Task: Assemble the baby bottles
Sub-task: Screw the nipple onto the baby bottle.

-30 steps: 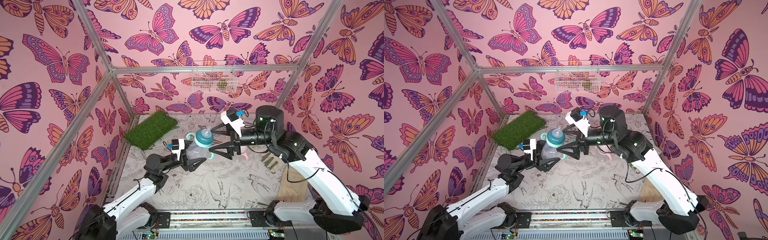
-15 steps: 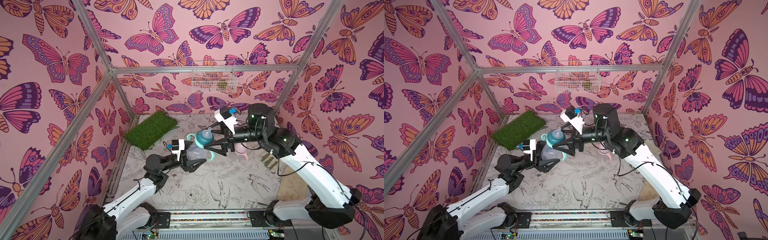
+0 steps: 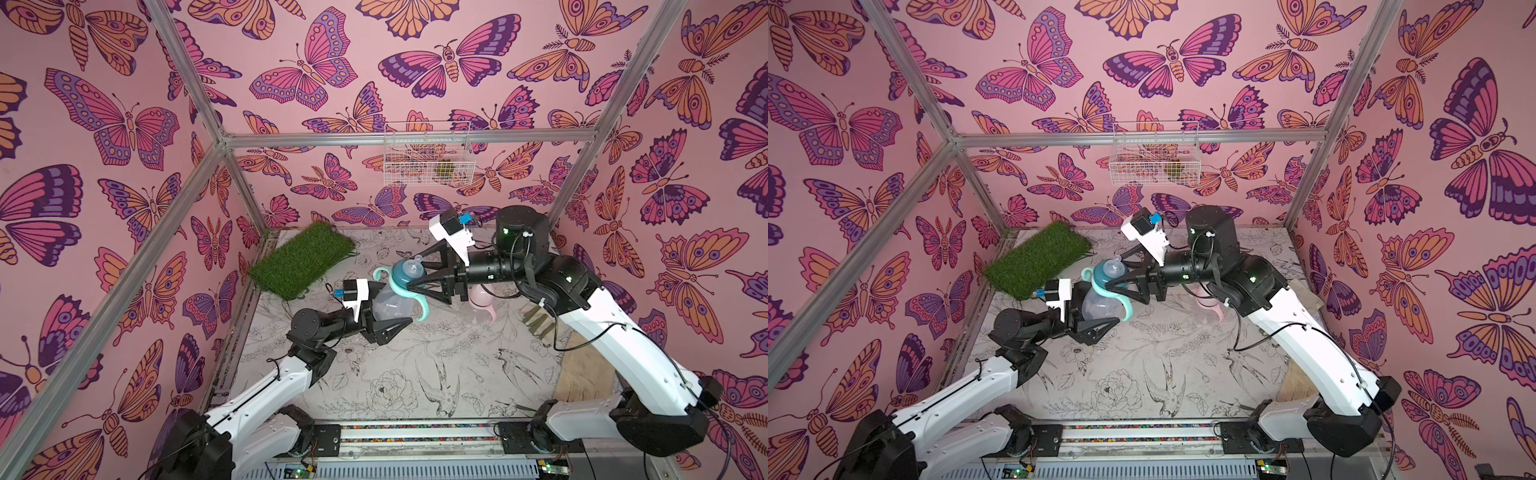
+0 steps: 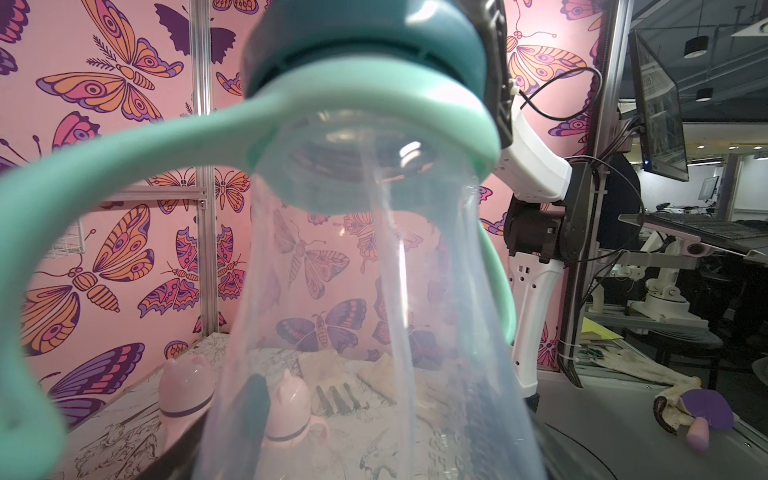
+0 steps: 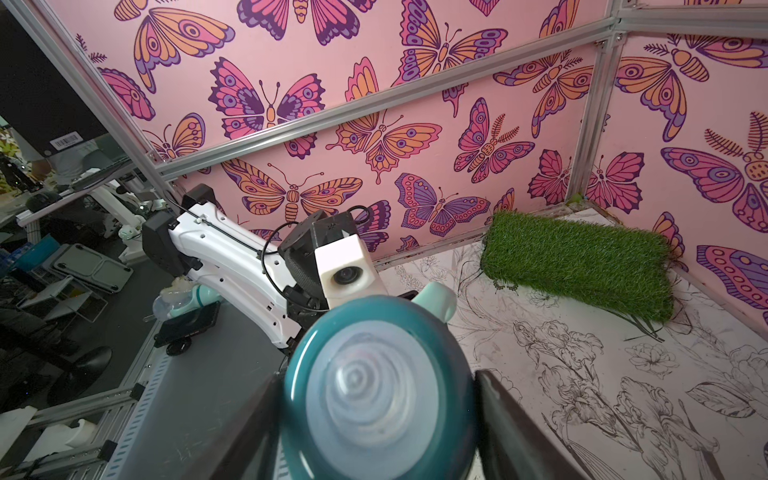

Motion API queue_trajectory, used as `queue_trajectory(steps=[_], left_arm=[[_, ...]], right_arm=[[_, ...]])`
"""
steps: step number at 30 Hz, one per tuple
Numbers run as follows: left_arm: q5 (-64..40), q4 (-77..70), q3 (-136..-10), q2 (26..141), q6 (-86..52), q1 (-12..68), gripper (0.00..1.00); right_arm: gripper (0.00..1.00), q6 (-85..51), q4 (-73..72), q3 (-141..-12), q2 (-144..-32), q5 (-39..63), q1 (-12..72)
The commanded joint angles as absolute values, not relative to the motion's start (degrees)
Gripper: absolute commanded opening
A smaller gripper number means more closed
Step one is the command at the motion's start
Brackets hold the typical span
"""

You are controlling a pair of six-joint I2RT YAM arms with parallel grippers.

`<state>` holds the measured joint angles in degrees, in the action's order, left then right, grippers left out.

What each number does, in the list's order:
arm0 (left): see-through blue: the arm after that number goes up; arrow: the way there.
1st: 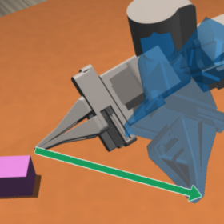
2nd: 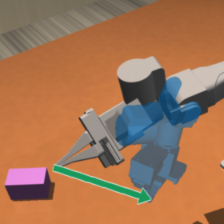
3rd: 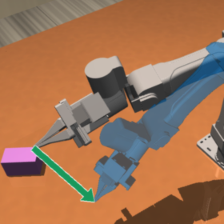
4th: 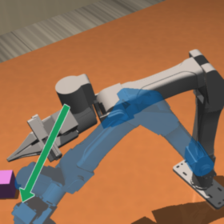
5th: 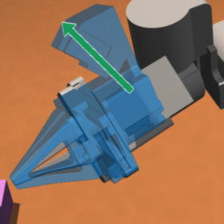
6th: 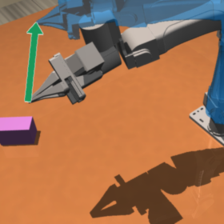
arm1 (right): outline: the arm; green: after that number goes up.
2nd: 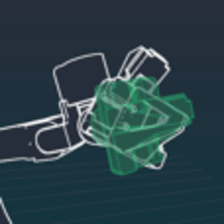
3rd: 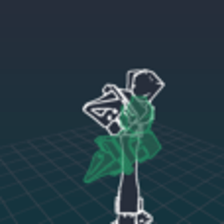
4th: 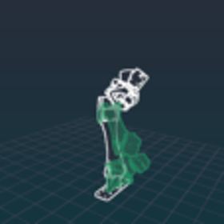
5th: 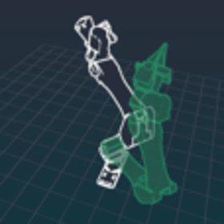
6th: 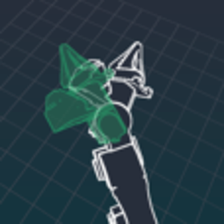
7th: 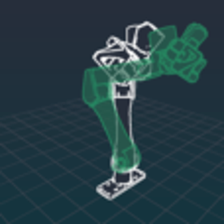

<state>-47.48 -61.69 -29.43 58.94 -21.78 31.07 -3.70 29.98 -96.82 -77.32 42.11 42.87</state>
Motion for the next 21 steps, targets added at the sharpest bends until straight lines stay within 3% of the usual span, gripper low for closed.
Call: queue_trajectory(steps=[1,10,21], left_arm=[[-46.3,-63.09,-30.85,57.84,-21.19,30.83,0.0],[-30.74,-51.0,-29.22,52.24,-10.57,31.11,0.0],[-4.99,-41.45,-28.21,49.34,7.72,34.73,0.0]], right_arm=[[0.6,-5.82,29.09,-98.35,-78.39,42.17,42.95],[0.44,-13.77,27.2,-95.17,-77.57,32.82,43.99],[0.12,-26.26,25.48,-97.17,-82.27,17.18,49.97]])
